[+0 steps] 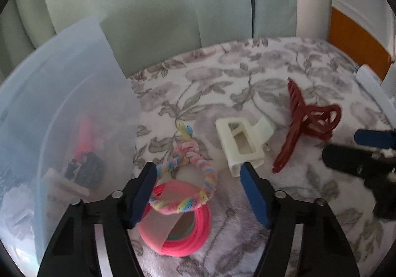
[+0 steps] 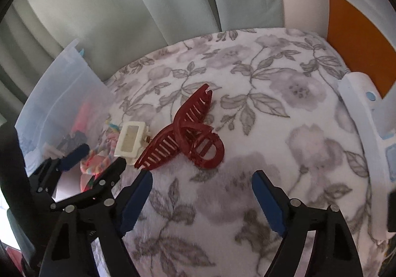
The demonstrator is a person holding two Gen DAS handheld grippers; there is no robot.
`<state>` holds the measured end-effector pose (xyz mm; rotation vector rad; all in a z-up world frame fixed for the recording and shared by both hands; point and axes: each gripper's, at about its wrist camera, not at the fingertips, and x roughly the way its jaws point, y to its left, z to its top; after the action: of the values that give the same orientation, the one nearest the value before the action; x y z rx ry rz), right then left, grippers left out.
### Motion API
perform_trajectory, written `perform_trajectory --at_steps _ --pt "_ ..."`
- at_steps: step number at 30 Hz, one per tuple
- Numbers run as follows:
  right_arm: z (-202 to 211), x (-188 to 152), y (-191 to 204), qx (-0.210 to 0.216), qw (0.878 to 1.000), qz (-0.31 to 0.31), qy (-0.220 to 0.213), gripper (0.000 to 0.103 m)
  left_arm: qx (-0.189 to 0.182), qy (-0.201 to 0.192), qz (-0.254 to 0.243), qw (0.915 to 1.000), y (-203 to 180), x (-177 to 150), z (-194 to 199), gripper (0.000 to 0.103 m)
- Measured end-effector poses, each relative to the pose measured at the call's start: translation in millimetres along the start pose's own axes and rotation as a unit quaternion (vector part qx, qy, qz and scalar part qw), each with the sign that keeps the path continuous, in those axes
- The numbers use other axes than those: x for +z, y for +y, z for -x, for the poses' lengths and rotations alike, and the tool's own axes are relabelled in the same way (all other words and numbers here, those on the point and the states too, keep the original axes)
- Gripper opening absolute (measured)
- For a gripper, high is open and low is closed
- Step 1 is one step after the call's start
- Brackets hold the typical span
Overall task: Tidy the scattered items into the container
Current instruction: 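Move the left tool to the rainbow hair tie while the right tool approaches the red claw clip, then grasp the rainbow braided hair tie with the left tool while the right tool grasps the red claw clip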
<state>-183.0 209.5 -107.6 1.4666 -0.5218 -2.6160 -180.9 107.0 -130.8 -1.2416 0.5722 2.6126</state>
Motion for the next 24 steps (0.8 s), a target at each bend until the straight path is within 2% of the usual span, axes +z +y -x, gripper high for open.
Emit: perform_trajectory --at_steps 1,4,9,12,17,19,22,24 --pt "-3.2 1.3 -0.9 0.001 1.0 -0.004 -0.001 0.08 -0.001 0.002 0.0 1.0 0.8 0.3 -2.2 0.054" --pt "-12.7 6.2 -2.1 -0.001 1.0 -0.009 -0.002 0.071 -0.002 0.002 0.008 1.0 4.8 2.0 -6.5 0.043" --pt "-22.3 14.8 0.1 -0.001 1.0 -0.002 -0.01 0.068 -0.002 0.004 0.021 0.9998 11.5 4.0 -13.4 0.029" --pt "-27.0 17.9 1.3 -0.002 1.0 0.004 -0.011 0.06 0.003 0.003 0.027 0.9996 13.0 2.5 -16.1 0.02" --pt "-27.6 18.6 1.1 -0.004 1.0 0.005 -0.013 0.049 0.002 0.003 0.035 0.9994 16.3 -0.6 -18.6 0.015" --pt "-27.0 17.8 2.0 -0.007 1.0 0.006 -0.015 0.048 0.001 0.003 0.04 0.9992 18.6 -0.1 -17.2 0.014" --pt "-24.1 16.2 1.2 -0.005 1.0 -0.001 -0.018 0.041 0.001 -0.002 0.046 0.9989 22.6 1.4 -10.7 0.012" --pt "-19.8 14.5 0.3 -0.004 1.0 -0.009 -0.02 0.041 0.0 -0.004 0.049 0.9988 24.4 2.3 -5.6 0.012"
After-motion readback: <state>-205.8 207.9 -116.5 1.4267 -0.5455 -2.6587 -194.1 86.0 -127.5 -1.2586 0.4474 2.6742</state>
